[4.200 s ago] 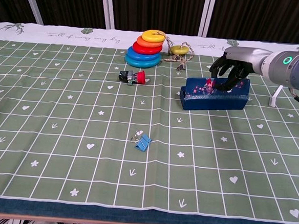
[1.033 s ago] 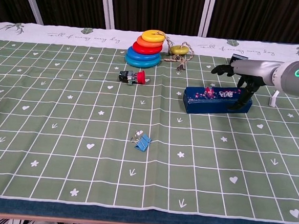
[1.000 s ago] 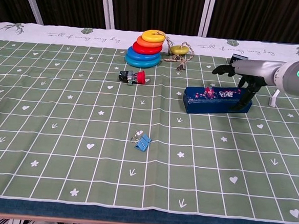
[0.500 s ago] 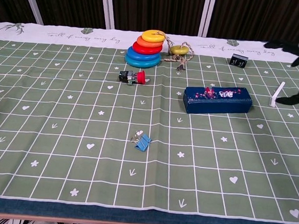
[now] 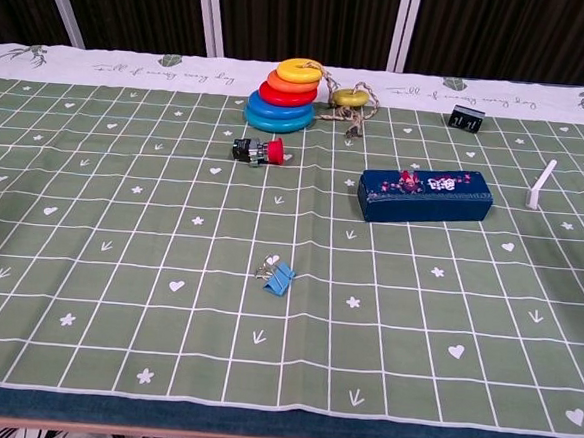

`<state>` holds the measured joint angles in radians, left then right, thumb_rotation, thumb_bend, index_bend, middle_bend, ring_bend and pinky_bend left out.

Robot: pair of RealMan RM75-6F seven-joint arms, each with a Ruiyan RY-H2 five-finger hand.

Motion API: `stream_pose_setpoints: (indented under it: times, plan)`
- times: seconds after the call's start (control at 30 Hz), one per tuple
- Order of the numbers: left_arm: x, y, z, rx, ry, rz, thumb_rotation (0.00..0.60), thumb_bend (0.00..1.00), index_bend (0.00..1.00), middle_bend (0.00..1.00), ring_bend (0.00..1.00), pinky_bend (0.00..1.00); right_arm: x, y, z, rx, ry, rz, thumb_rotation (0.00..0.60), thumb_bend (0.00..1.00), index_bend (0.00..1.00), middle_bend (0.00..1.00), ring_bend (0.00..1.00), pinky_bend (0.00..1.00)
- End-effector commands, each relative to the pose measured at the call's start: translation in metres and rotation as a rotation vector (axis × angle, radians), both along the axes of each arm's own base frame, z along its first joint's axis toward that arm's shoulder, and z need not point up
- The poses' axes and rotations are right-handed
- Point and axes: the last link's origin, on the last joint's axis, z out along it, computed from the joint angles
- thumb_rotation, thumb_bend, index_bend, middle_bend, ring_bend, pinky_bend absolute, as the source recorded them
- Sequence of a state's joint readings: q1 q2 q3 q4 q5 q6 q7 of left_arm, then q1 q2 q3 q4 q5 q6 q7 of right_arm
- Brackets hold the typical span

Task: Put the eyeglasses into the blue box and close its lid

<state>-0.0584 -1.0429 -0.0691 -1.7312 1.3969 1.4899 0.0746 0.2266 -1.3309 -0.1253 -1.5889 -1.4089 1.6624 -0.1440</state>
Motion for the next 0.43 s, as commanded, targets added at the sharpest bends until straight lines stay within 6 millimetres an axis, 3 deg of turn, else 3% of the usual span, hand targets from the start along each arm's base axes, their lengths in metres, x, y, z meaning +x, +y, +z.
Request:
stream_pose_setpoints:
  times: [0.03, 0.43]
  plan:
    - [-0.002, 0.0, 0.001, -0.007, 0.009, 0.0, 0.6, 0.41, 0.2, 0.02, 0.0, 0.0, 0.0, 0.007, 0.007, -0.05, 0.021, 0.01, 0.6, 0.22, 0.0, 0.0, 0.01, 0.2]
    - [-0.003, 0.006, -0.004, -0.035, 0.013, -0.015, 0.6, 0.41, 0.2, 0.02, 0.0, 0.0, 0.011, 0.026, 0.025, -0.077, 0.017, -0.005, 0.6, 0.22, 0.0, 0.0, 0.01, 0.2]
